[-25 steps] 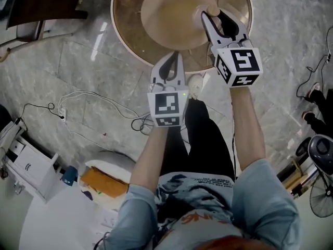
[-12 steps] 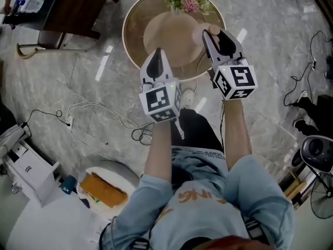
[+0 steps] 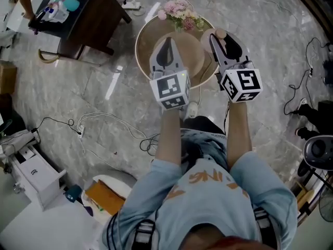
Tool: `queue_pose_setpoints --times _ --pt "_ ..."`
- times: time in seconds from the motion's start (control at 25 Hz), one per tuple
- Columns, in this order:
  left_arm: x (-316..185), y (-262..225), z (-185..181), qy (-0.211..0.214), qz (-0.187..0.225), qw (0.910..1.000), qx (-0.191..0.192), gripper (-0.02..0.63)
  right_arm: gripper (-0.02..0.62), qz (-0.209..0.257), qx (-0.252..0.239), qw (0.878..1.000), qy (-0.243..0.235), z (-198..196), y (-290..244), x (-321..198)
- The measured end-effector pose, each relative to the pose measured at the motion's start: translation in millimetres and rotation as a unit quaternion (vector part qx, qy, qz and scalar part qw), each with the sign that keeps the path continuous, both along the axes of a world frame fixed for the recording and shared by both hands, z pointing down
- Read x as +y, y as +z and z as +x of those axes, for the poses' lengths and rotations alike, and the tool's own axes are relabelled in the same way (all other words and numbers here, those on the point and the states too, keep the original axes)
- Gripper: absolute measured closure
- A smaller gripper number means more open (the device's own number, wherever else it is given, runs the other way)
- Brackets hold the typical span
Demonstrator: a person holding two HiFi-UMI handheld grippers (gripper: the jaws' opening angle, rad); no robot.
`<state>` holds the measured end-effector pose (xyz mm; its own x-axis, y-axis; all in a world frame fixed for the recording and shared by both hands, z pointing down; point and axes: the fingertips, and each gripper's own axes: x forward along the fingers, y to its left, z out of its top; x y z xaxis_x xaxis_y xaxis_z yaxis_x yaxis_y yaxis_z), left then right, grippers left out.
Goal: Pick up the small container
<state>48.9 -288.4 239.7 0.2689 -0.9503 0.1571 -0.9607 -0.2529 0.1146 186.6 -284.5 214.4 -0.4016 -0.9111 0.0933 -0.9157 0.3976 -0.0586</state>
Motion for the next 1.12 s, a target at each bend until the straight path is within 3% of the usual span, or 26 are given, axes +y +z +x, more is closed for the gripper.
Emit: queue_pose_setpoints --times 0.28,0.4,0.68,1.12 --pt "18.1 -36.3 22.0 0.043 0.036 0.9978 -0.034 0.583 0.449 0.033 0.002 0.999 -0.013 -1.5 -44.6 21.4" --pt "20.9 -47.5 28.7 0.050 0.046 0.9975 -0.021 0.583 0.449 0.052 0.001 0.998 -0.022 0.0 -60.6 23.1" --pt "12.1 -68.1 31.1 0.048 0.063 0.9967 -0.021 0.583 0.449 0.058 -0.011 0.997 -0.039 0.4 -71.9 17.3" --pt "-4.8 -67.9 16.3 0.037 0.054 0.9979 -0.007 0.583 0.448 0.050 -0.015 0.998 -0.044 -4.5 -66.4 0.1"
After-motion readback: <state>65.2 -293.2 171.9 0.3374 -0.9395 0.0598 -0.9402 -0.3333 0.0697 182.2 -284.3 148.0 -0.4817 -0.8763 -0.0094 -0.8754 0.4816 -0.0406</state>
